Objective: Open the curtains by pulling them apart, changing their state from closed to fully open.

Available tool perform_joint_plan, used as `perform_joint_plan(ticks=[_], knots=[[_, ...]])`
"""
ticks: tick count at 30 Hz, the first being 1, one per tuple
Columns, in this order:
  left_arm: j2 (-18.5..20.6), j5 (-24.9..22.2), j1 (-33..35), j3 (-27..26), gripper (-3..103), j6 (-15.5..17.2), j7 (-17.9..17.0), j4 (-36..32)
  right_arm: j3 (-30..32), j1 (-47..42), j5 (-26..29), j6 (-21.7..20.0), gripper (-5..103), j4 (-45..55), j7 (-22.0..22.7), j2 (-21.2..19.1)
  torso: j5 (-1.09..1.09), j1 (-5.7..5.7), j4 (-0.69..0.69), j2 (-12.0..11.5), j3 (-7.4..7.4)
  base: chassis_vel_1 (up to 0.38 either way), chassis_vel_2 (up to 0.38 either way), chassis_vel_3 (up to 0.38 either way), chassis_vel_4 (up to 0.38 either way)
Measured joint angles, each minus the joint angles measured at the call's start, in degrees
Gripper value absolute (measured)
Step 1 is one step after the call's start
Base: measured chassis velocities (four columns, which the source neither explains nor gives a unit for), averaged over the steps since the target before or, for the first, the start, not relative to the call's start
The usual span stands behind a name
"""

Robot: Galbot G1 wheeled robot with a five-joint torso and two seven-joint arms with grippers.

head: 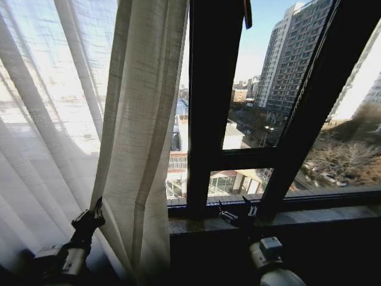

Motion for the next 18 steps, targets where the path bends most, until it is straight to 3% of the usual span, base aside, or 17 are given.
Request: perform_joint_plan(ticks=[13,18], knots=[[-0.63,0.18,0.75,-0.33,0,-0.07,-0.01,0.03,0.19,-0.56,-0.03,0.10,100,0.70,0.01,-0.39,-0.02,0.00,0.00,0.00,0.00,0.320,0.338,-0.330,-0.331],[-0.81,0.58,1.46,-0.74,0,-0.41,-0.08,0.05,0.04,-1.05,0.00,0.14,100,0.89,0.87,0.02,-0.04,0.00,0.00,0.00,-0.01,0.103,0.080,-0.114,-0.117]])
